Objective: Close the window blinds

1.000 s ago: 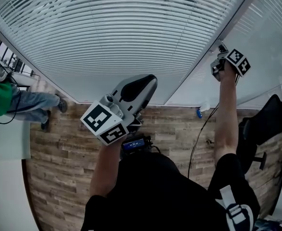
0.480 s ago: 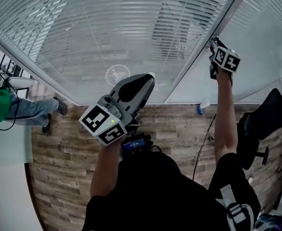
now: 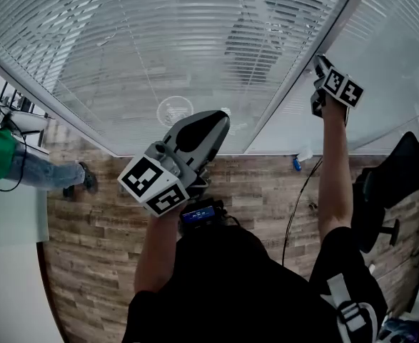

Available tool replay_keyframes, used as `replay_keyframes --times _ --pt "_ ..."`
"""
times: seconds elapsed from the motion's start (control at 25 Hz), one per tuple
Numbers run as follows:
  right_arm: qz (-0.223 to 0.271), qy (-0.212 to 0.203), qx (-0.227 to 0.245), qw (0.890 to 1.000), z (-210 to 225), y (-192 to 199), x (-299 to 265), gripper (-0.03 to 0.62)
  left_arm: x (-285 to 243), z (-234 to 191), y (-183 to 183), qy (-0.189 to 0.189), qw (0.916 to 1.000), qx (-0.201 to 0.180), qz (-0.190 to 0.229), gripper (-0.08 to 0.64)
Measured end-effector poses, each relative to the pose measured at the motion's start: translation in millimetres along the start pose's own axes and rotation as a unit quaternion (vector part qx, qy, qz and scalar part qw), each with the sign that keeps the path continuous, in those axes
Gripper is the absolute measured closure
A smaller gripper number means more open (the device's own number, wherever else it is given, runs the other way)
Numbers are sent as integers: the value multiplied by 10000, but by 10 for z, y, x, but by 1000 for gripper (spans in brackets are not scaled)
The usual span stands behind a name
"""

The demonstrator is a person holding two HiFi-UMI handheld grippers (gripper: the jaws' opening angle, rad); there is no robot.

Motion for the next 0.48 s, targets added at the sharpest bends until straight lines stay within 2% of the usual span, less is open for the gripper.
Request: replay_keyframes --times 0.04,0.12,0.2,0.24,0.28,0.32,0.36,0.4,0.44,0.48 --pt "33 -224 -569 9981 27 7 -4 465 -1 -1 -1 1 10000 1 0 541" --pt "90 -640 -1619 9847 62 18 -14 465 -2 -8 -7 2 10000 -5 -2 541" --pt "143 -974 -2518 9628 87 35 -26 465 -4 -14 -15 6 10000 -8 -7 541" --pt "174 -1140 -2953 9484 103 48 -30 465 -7 -13 -18 13 10000 -7 -12 541" --pt "209 -1298 -3309 9345 119 60 -33 465 -9 -10 -19 21 10000 -6 -17 541" --pt "246 -1419 -3474 9266 130 67 -35 465 -12 -4 -18 30 10000 -6 -22 541" --pt "274 -1467 -3363 9299 130 67 -33 465 -13 4 -15 35 10000 -6 -26 541" --pt "279 -1403 -2946 9449 113 64 -23 464 -12 13 -9 39 10000 -6 -32 541" --pt "250 -1194 -2251 9667 83 62 -4 465 -12 21 -2 43 10000 -9 -41 541" --pt "194 -848 -1364 9868 47 62 21 463 -13 27 3 49 10000 -11 -50 541"
Point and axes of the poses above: the fingertips, and each gripper's own axes: x backward along the fingers, z to its right, y out of its underside, the point moved 5 cm from there along x, backward along the fingers, and after that the axes turned 4 degrees about -z, right-handed, at the moved point
